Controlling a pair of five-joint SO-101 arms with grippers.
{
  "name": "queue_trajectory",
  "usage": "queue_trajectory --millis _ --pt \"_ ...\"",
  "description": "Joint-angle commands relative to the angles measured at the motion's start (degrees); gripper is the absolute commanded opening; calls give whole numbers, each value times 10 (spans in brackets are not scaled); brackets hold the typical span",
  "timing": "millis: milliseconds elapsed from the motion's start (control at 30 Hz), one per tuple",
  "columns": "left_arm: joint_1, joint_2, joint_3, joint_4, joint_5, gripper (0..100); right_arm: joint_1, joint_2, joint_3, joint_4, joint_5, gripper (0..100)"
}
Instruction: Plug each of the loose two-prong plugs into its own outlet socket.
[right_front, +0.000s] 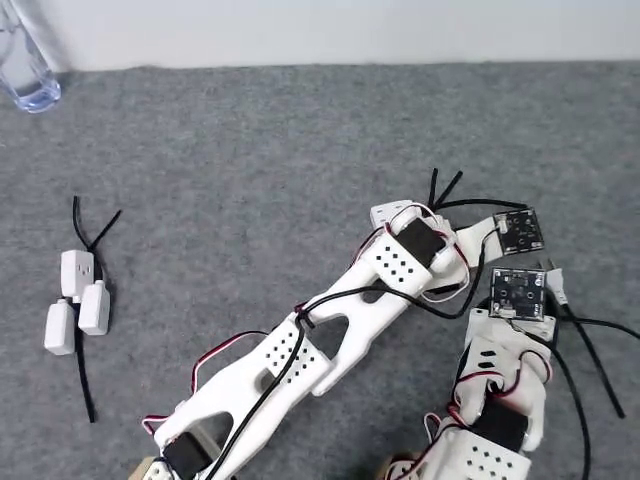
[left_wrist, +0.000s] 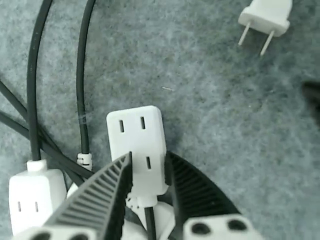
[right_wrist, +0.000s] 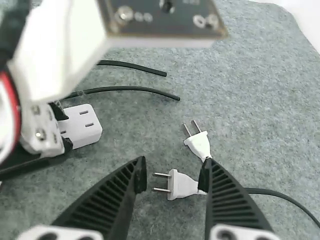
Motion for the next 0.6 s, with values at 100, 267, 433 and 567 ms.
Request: queue_trajectory --millis 100,267,433,567 --pt "1 -3 -22 11 -10 11 -1 -5 7 3 7 172" --pt "1 -3 -22 15 -8 12 -1 -5 7 4 7 172" --pt "-1 -9 -25 14 -4 16 -1 -5 7 4 7 172" --pt "-5 -3 -51 16 18 101 -1 -5 7 3 7 172"
